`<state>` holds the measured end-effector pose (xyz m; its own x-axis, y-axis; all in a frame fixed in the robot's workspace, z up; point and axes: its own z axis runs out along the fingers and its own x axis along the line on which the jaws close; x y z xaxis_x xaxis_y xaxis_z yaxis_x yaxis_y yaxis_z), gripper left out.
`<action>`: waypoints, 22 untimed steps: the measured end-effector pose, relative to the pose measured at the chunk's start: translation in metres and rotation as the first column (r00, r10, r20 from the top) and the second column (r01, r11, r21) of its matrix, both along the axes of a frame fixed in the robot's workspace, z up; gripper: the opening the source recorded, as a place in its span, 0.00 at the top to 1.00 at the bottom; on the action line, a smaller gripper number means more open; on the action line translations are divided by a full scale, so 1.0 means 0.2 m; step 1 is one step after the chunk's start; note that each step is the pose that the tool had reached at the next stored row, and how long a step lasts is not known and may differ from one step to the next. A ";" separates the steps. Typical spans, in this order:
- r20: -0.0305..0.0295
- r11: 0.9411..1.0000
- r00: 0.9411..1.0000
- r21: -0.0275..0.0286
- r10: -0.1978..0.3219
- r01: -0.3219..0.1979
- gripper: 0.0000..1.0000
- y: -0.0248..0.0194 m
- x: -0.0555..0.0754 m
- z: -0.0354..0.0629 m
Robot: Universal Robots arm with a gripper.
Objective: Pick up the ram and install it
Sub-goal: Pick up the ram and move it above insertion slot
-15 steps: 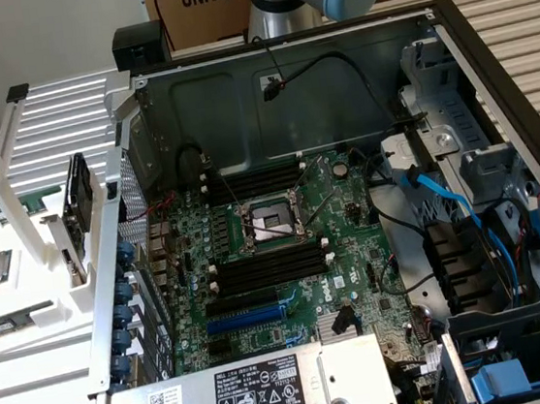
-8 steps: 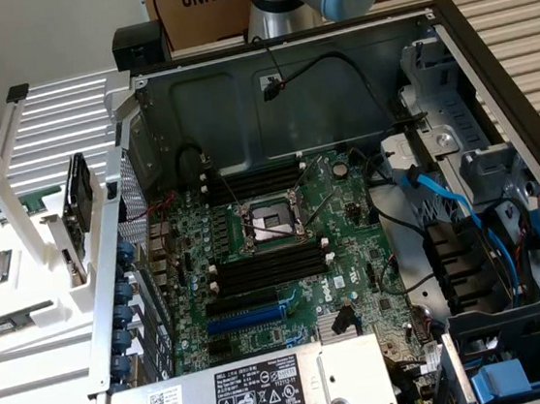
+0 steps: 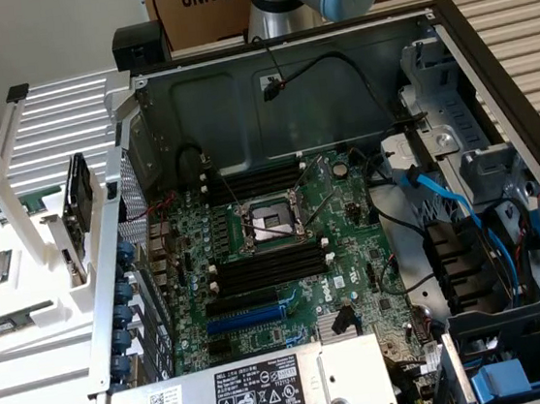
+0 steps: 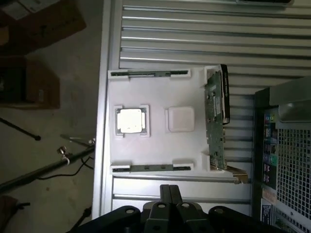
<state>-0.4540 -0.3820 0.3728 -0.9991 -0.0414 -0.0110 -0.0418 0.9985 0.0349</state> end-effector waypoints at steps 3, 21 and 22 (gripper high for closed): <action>-0.002 1.000 1.000 0.000 0.020 -0.020 0.90 0.000 0.00 -0.018; -0.033 0.999 0.999 0.002 0.042 -0.042 0.90 0.000 0.00 -0.157; -0.033 0.999 0.999 0.002 0.042 -0.042 0.90 0.000 0.00 -0.157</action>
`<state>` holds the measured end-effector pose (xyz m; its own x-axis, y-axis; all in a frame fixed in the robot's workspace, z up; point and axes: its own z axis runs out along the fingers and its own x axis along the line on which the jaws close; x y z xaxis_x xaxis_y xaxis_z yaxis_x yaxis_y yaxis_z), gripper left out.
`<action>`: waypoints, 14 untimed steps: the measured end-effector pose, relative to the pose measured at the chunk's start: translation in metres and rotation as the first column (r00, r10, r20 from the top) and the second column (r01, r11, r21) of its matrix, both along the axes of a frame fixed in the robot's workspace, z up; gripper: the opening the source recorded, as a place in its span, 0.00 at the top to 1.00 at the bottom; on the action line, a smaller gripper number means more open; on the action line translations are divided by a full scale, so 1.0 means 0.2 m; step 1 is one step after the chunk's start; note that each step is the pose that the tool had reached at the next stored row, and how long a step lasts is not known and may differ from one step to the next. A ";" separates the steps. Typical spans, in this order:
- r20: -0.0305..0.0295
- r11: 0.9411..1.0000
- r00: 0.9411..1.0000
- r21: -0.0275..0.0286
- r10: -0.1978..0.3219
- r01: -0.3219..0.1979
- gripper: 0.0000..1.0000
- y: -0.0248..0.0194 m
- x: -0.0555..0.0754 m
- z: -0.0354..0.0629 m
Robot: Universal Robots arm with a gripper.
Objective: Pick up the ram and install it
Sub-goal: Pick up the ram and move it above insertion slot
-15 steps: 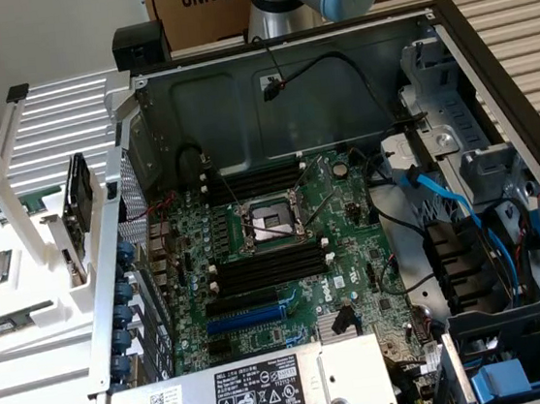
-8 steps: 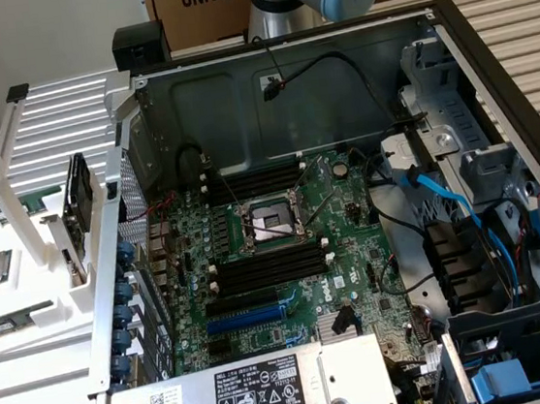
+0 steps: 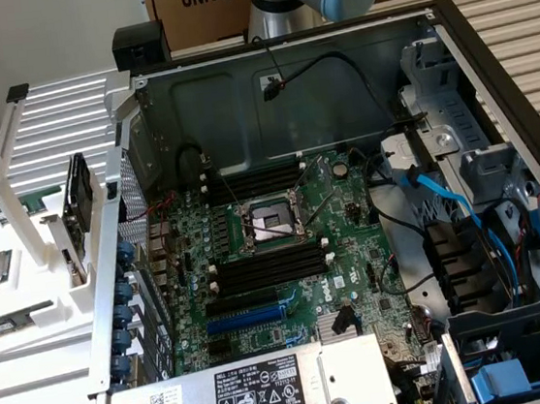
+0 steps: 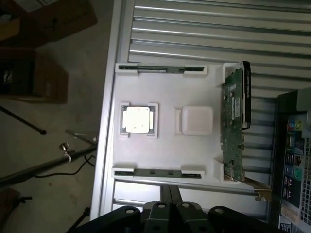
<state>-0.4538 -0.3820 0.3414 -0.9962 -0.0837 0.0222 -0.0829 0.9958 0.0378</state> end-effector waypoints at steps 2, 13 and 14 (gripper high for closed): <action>0.000 1.000 1.000 0.000 0.000 0.000 0.90 0.000 0.00 0.000; 0.000 0.979 0.979 0.000 0.201 -0.201 0.90 0.000 0.00 -0.001; 0.000 0.976 0.976 0.000 0.220 -0.220 0.90 0.000 0.00 -0.001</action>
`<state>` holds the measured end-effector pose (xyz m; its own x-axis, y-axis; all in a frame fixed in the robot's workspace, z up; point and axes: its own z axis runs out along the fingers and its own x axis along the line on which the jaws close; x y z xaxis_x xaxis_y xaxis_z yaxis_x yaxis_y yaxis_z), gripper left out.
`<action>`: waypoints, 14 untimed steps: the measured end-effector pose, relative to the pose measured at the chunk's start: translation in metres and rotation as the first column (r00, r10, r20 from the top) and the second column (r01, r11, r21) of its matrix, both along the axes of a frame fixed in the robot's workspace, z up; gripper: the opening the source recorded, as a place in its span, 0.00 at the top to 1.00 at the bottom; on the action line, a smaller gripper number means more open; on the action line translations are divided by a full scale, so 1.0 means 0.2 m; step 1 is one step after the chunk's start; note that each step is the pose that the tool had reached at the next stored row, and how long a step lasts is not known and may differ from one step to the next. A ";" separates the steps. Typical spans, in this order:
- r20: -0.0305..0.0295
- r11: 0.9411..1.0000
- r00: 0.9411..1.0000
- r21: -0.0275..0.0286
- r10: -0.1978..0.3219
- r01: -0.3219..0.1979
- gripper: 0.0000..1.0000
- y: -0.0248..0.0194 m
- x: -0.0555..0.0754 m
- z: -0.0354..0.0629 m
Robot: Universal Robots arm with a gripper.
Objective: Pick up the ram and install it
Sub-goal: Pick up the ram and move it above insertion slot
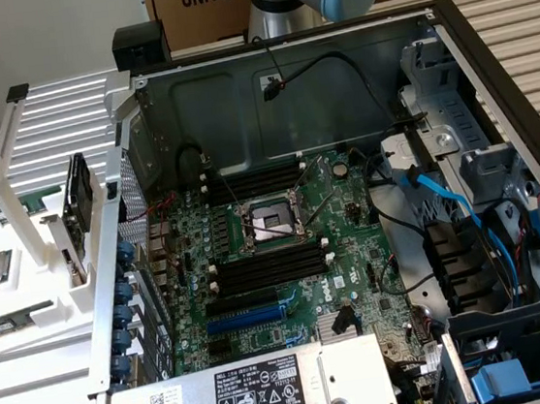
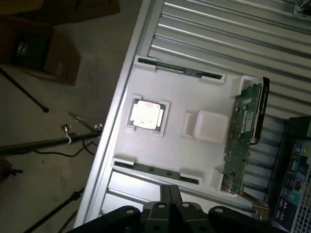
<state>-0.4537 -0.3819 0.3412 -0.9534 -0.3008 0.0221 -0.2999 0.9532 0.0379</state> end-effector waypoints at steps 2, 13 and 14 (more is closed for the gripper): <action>0.000 0.999 0.999 0.000 0.035 -0.035 0.90 0.000 0.00 0.000; 0.001 0.972 0.972 0.000 0.234 -0.234 0.90 0.000 0.00 -0.001; 0.002 0.968 0.968 0.000 0.251 -0.251 0.90 0.000 0.00 -0.001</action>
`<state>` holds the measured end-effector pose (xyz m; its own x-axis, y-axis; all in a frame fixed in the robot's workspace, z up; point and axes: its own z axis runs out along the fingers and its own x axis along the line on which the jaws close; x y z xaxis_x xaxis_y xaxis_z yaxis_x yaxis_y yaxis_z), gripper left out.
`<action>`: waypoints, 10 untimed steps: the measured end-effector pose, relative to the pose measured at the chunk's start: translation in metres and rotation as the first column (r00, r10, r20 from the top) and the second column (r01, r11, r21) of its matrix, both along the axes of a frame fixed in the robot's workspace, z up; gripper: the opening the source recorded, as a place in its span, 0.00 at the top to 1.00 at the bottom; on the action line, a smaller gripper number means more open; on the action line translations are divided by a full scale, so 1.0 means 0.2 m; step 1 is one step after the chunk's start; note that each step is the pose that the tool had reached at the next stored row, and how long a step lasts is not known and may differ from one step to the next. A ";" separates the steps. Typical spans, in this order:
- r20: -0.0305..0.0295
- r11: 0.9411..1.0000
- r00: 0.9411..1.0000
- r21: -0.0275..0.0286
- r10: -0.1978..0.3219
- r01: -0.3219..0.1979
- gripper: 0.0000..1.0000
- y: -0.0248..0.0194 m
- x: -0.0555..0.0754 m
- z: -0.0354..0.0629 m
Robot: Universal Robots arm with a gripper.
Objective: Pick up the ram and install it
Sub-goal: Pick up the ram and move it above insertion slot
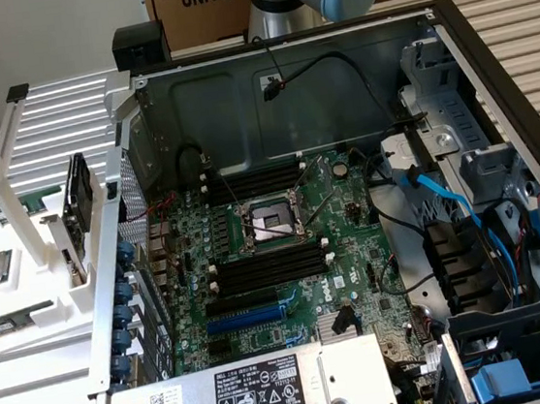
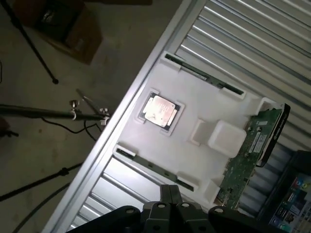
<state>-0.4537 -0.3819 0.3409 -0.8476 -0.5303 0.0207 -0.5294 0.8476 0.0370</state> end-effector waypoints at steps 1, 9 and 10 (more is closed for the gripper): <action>0.001 1.000 1.000 0.000 0.019 -0.019 0.90 0.000 0.00 0.000; 0.010 0.987 0.987 -0.001 0.163 -0.163 0.90 0.000 0.00 0.000; 0.011 0.983 0.983 -0.001 0.183 -0.183 0.90 0.000 0.00 -0.001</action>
<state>-0.4537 -0.3819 0.3408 -0.7367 -0.6761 0.0117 -0.6756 0.7367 0.0299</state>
